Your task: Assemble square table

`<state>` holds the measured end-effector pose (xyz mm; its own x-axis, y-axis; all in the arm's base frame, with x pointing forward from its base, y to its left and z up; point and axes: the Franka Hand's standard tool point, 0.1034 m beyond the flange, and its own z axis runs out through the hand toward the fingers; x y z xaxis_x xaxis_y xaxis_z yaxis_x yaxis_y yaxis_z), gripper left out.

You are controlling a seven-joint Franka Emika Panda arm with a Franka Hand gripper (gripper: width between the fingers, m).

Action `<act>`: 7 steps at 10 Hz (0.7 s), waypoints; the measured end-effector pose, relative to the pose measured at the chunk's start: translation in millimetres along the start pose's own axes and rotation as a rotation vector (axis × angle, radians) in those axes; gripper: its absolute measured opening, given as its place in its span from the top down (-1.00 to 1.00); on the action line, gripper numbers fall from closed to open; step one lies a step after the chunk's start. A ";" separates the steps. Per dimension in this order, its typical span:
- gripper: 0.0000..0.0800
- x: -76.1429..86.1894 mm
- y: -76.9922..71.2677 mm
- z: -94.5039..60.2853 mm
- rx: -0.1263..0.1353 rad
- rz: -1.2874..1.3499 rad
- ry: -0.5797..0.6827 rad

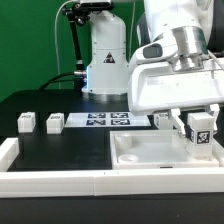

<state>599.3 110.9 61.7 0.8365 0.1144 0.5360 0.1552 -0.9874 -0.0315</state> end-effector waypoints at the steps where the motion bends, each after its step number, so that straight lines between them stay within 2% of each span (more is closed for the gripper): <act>1: 0.27 -0.4 -1.1 0.0 0.001 -0.001 -0.001; 3: 0.27 -1.1 -1.0 0.6 0.002 0.000 -0.006; 5: -0.35 -1.2 -0.9 0.7 0.002 0.000 -0.007; 6: -0.54 -1.3 -0.9 0.7 0.002 0.000 -0.007; 7: -0.54 -1.3 -0.9 0.7 0.002 0.000 -0.007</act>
Offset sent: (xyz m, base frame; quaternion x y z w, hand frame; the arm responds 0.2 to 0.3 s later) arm 0.0000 0.0000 0.0000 0.0000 0.0000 0.0000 1.0000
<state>598.5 111.7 60.4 0.8400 0.1151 0.5302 0.1561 -0.9872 -0.0330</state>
